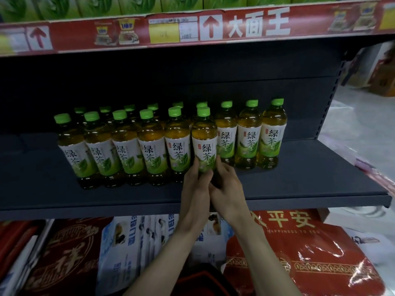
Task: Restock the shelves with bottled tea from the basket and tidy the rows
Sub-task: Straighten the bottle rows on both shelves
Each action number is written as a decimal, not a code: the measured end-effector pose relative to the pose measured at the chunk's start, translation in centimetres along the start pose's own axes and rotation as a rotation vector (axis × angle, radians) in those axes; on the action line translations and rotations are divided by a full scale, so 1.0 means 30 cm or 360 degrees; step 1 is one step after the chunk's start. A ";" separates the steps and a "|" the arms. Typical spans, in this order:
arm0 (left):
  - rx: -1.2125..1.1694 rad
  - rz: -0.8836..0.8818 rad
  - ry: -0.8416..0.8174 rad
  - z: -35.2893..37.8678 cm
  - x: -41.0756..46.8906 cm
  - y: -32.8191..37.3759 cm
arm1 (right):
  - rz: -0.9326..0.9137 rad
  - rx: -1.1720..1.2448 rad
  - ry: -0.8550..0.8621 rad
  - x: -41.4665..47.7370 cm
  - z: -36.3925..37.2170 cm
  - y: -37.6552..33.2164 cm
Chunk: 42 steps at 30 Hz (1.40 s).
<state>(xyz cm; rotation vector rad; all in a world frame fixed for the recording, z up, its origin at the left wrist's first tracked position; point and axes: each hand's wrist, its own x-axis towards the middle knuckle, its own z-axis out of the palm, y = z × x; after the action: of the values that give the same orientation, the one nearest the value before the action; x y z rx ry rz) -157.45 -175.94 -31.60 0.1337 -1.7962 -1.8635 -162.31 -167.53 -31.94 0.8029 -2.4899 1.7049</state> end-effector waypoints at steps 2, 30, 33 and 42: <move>-0.0016 -0.0041 0.0019 -0.006 -0.005 0.008 | -0.0010 0.0021 -0.0031 -0.001 -0.006 -0.001; 0.0066 -0.0231 -0.0135 0.335 0.182 -0.018 | 0.0159 0.0229 0.0411 0.097 -0.243 0.096; 0.0047 -0.0220 -0.0091 0.338 0.180 -0.024 | 0.0160 0.0253 0.0425 0.115 -0.240 0.095; 0.0135 -0.0211 -0.0062 0.340 0.098 -0.004 | 0.0122 0.0196 0.0439 0.028 -0.251 0.076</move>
<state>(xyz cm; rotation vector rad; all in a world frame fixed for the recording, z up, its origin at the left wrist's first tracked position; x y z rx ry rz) -164.39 -168.11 -29.78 0.2554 -1.9359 -1.8923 -166.00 -160.64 -30.63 0.4455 -2.2783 1.8634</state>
